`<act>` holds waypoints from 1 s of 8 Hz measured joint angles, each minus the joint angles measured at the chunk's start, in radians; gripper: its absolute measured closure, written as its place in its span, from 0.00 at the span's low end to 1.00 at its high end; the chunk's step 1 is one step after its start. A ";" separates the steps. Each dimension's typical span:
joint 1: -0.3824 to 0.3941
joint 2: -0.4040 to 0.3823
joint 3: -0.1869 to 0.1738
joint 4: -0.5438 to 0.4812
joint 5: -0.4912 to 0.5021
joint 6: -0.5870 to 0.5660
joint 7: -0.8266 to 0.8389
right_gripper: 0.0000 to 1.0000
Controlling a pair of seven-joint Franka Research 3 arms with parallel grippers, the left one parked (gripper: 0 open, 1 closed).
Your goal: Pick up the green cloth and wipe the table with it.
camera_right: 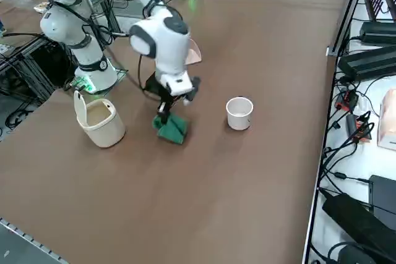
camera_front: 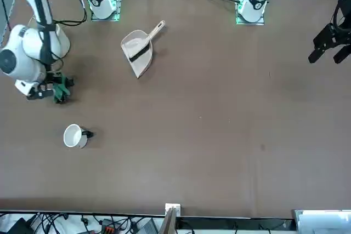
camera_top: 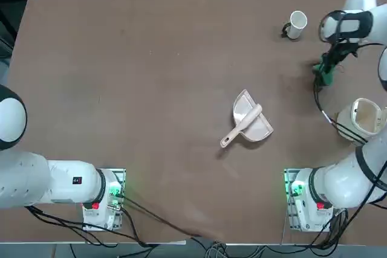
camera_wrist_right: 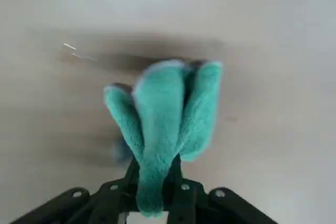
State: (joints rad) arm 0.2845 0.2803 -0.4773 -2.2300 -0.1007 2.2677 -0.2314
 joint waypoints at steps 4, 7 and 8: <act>0.266 0.032 0.020 -0.017 0.243 -0.006 0.300 0.92; 0.509 0.040 0.025 0.043 0.351 0.000 0.585 0.92; 0.569 0.048 0.025 0.096 0.354 -0.001 0.651 0.92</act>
State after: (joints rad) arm 0.8536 0.3280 -0.4519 -2.1342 0.2537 2.2667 0.4197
